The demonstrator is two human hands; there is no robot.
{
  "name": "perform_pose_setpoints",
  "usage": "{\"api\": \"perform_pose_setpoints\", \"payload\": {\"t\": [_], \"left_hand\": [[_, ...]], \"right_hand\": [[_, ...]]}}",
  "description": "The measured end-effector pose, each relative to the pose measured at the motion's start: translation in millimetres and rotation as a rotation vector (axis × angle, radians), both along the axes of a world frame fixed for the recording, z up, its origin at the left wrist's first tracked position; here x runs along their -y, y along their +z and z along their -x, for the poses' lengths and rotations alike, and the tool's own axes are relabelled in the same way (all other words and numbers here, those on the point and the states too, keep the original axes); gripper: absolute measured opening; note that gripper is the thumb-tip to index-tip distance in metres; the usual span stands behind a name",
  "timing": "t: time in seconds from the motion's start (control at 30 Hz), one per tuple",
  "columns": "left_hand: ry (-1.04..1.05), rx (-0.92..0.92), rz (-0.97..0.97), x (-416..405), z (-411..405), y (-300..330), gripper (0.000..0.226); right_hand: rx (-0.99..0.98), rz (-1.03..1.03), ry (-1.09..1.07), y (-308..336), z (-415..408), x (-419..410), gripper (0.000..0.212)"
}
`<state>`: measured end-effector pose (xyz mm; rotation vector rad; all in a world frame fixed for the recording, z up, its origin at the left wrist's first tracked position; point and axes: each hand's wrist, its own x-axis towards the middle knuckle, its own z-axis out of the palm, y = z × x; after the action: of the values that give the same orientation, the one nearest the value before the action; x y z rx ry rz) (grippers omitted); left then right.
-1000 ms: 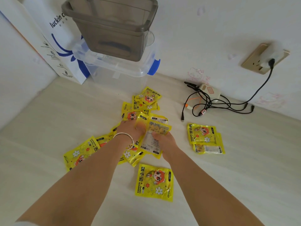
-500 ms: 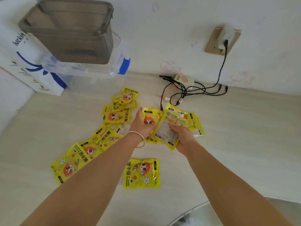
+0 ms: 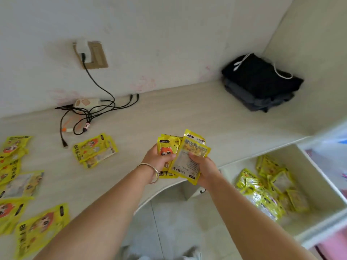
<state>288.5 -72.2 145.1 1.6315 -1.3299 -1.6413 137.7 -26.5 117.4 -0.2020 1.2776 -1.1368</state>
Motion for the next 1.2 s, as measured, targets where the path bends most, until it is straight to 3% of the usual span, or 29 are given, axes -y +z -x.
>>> {"api": "perform_pose_setpoints", "payload": {"t": [0.17,0.4,0.67,0.73,0.93,1.07,1.2], "left_hand": [[-0.116,-0.033,-0.049,-30.8,112.1,-3.9,0.036],[-0.404,0.098,-0.064,-57.6,233.1,-28.8,0.040],[-0.611,0.122,-0.229,-70.8,319.8,-83.6,0.014],[-0.661,0.185,-0.230,-67.9,333.1,-101.0,0.023],[-0.758,0.394,-0.276,-59.2,362.0,-157.7,0.092],[-0.846,0.515,-0.214,-64.1,376.6,-179.0,0.087],[-0.983,0.637,-0.079,-65.2,382.2,-193.1,0.071]], "right_hand": [[0.005,-0.046,-0.127,-5.7,105.4,-52.3,0.025],[-0.022,-0.181,-0.360,-24.3,200.0,-116.9,0.039],[-0.025,-0.356,-0.559,-68.5,259.4,-153.0,0.032],[-0.019,-0.401,-0.579,-83.7,270.6,-157.2,0.031],[-0.051,-0.533,-0.597,-131.9,291.0,-164.8,0.027],[-0.124,-0.627,-0.547,-161.5,292.1,-163.7,0.055],[-0.215,-0.708,-0.463,-173.8,291.2,-160.2,0.057]]}}
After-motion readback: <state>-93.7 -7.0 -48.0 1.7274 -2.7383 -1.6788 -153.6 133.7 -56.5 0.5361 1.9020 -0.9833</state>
